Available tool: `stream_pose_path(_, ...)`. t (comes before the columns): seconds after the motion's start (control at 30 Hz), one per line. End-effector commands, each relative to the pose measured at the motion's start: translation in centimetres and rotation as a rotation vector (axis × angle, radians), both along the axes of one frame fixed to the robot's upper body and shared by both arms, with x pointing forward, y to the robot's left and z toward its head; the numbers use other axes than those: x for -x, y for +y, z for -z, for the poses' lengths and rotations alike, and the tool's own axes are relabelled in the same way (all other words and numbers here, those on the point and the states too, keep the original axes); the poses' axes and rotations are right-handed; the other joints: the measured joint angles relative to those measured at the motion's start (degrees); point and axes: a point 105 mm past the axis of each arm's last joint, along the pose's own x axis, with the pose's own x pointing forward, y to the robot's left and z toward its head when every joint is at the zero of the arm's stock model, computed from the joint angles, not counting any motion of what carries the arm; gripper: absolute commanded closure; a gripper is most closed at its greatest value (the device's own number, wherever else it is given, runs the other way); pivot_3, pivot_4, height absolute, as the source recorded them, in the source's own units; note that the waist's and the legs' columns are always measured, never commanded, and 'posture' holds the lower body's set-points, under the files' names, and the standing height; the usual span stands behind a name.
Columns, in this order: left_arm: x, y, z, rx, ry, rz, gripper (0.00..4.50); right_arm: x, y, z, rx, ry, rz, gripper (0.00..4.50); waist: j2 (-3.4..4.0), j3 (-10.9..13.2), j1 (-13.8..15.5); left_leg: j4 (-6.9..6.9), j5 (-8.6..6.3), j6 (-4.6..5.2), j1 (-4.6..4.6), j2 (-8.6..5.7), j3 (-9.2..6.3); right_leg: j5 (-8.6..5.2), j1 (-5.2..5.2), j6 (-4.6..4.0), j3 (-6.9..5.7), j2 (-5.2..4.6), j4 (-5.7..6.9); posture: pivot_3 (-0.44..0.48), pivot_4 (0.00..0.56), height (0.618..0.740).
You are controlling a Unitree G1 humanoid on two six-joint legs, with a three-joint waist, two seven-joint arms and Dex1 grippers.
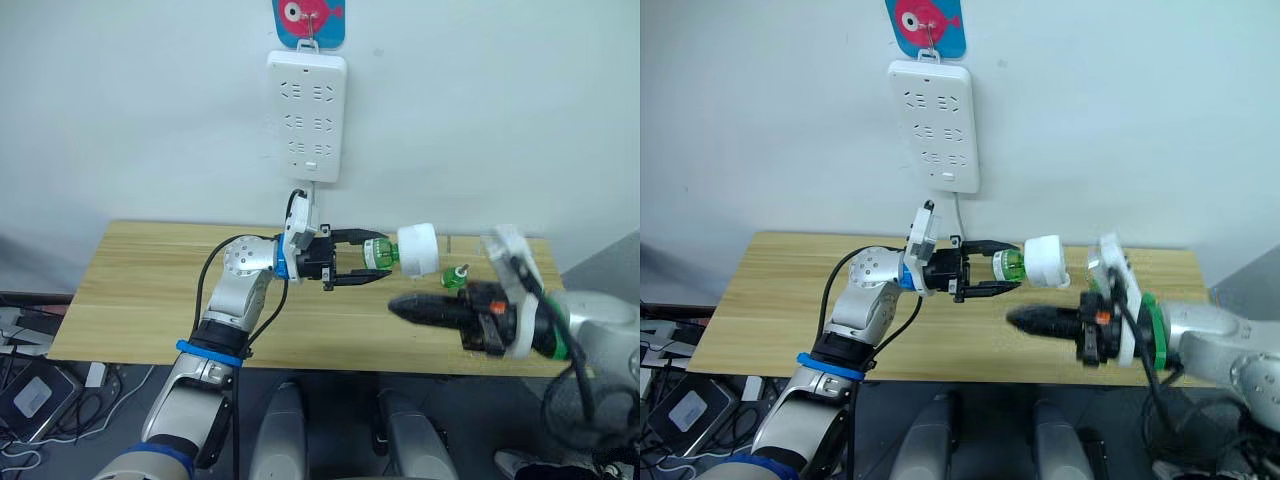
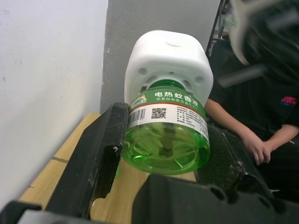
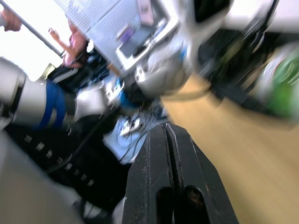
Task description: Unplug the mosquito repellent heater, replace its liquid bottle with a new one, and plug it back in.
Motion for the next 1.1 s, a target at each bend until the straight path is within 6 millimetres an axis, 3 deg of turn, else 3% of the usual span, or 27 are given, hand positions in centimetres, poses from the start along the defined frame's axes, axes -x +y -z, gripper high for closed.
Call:
stream_pose_path(0.03, 0.2, -0.2, -1.3, 0.018, -0.051, 0.019, 2.21, 1.1, -1.7, 2.3, 0.166, 0.046, -0.027, 4.43, -0.01, 0.0, 0.6, -0.04, 0.0, 0.0, -0.03, -0.02, -0.07, -0.01, 0.0, 0.0, -0.07, -0.01, -0.05, 0.116, 0.281, 0.74)
stream_pose_path(0.13, 0.3, 0.0, -1.3, 0.006, -0.059, 0.031, 2.21, 1.5, -4.0, 5.4, 0.322, 0.082, -0.012, 4.43, 0.0, 0.0, 0.7, -0.17, -0.02, 0.02, -0.1, -0.01, -0.06, 0.0, 0.0, -0.02, -0.1, -0.02, -0.33, 0.116, 0.281, 0.74)
stream_pose_path(0.23, 0.7, 0.1, -1.3, -0.012, -0.066, 0.06, 2.21, 0.0, -6.2, 7.9, 0.413, 0.018, 0.071, 4.43, -0.01, 0.0, 0.4, -0.19, -0.02, 0.02, -0.09, 0.0, -0.04, -0.01, 0.01, -0.01, -0.1, -0.02, -0.42, 0.118, 0.283, 0.74)
stream_pose_path(0.4, 1.7, 0.3, -1.0, -0.047, -0.074, 0.119, 2.21, -5.3, -7.1, 7.4, 0.344, -0.157, 0.264, 4.43, -0.01, 0.0, -0.8, -0.12, 0.01, 0.03, 0.0, 0.04, 0.04, 0.16, 0.02, 0.04, 0.02, 0.02, -0.36, 0.118, 0.283, 0.74)
stream_pose_path(0.6, 2.3, 0.6, -0.6, -0.067, -0.046, 0.141, 2.21, -7.3, -5.7, 6.6, 0.256, -0.212, 0.247, 4.43, 0.02, 0.0, -0.8, -0.09, 0.08, 0.1, -0.03, 0.06, 0.05, 0.29, 0.02, 0.04, 0.07, 0.07, -0.39, 0.129, 0.288, 0.74)
stream_pose_path(0.8, 1.8, 0.5, -1.0, -0.042, -0.02, 0.104, 2.21, -4.4, -1.6, 6.1, 0.146, -0.141, 0.101, 4.43, 0.02, 0.0, 0.1, -0.23, 0.07, 0.11, -0.04, 0.06, 0.01, 0.29, -0.02, 0.04, 0.02, 0.08, -0.41, 0.14, 0.288, 0.74)
stream_pose_path(0.97, 1.2, 0.7, -1.0, -0.038, -0.008, 0.065, 2.21, -1.0, -0.4, 5.5, 0.125, -0.072, 0.0, 4.43, 0.02, 0.0, 0.2, -0.21, 0.07, 0.11, -0.05, 0.04, 0.04, 0.28, 0.01, 0.04, 0.05, 0.03, -0.45, 0.15, 0.289, 0.74)
stream_pose_path(1.1, 1.1, 0.7, -0.8, -0.043, -0.007, 0.061, 2.21, -0.4, 0.1, 3.8, 0.081, -0.058, -0.004, 4.43, 0.02, 0.0, 0.0, -0.16, 0.08, 0.11, -0.04, 0.06, 0.04, 0.29, 0.03, 0.04, 0.05, 0.02, -0.44, 0.148, 0.289, 0.74)
